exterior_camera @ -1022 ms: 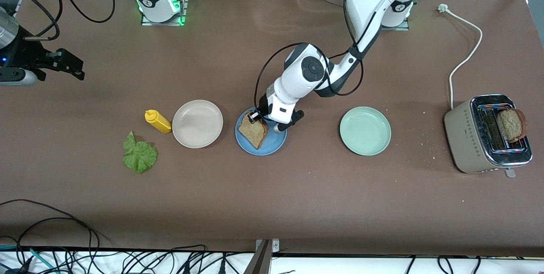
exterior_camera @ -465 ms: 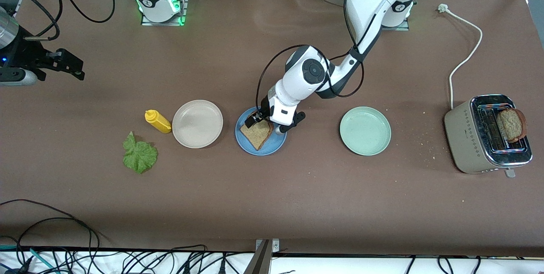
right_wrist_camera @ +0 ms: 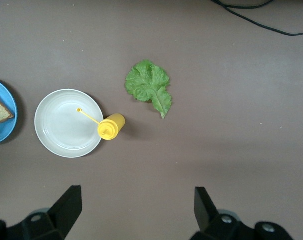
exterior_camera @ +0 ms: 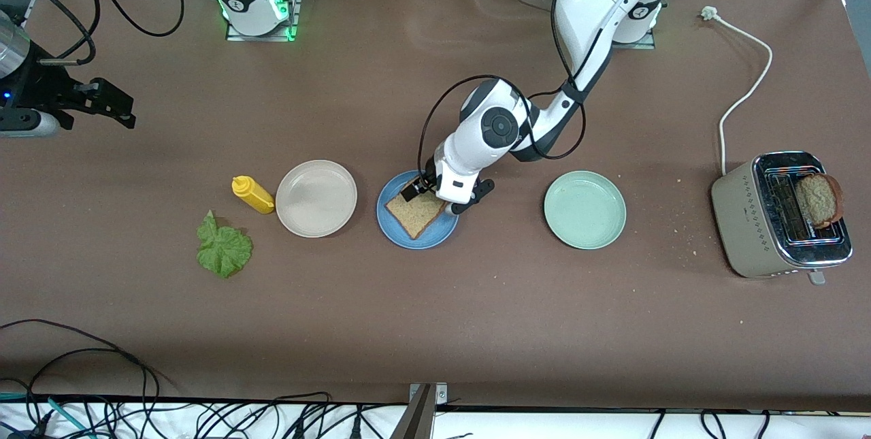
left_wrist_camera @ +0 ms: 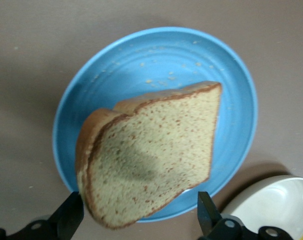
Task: Make sandwich in blue plate with both arms
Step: 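Lower the bread onto the blue plate and open the left gripper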
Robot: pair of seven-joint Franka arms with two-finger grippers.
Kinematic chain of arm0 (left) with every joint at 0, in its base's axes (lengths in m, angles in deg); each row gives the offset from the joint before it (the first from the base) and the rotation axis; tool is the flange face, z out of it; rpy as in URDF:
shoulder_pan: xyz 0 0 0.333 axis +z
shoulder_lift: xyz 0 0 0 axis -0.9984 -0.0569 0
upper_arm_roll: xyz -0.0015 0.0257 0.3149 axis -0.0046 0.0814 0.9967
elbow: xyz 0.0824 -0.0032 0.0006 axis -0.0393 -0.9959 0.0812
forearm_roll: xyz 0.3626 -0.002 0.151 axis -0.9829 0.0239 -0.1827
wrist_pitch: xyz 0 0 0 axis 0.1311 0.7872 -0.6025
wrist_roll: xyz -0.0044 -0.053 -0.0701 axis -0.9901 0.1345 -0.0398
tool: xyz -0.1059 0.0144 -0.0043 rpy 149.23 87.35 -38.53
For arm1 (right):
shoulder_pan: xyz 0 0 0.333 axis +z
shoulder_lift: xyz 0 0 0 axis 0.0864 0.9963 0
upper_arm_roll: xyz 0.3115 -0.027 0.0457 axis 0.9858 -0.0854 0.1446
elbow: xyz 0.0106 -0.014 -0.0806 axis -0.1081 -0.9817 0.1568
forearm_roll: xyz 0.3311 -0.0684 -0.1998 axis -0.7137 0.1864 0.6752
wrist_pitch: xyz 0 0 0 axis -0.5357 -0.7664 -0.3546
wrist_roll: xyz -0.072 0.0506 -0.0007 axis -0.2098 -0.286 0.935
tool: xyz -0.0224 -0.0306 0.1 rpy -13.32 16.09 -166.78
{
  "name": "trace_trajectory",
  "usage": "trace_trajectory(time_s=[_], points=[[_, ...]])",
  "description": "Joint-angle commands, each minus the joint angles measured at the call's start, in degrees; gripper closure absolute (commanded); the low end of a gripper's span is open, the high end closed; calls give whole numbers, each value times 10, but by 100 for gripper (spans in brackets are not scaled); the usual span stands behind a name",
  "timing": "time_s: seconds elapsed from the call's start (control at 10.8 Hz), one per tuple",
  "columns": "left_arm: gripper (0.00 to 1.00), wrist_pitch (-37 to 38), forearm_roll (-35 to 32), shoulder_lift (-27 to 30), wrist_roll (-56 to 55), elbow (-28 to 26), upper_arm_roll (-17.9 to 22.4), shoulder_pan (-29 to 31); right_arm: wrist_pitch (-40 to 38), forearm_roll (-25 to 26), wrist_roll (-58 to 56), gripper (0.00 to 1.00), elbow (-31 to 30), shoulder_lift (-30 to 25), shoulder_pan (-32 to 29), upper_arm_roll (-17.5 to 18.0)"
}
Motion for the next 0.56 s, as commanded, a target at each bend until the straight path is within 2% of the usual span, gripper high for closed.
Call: trace_trajectory(time_s=[0.0, 0.19, 0.46], points=[[0, 64, -21, 9, 3, -3, 7, -2, -7, -10, 5, 0, 12, 4, -2, 0], [0, 131, -38, 19, 4, 0, 8, 3, -7, -10, 5, 0, 12, 4, -2, 0], [0, 282, -70, 89, 8, 3, 7, 54, -7, -10, 5, 0, 12, 4, -3, 0]])
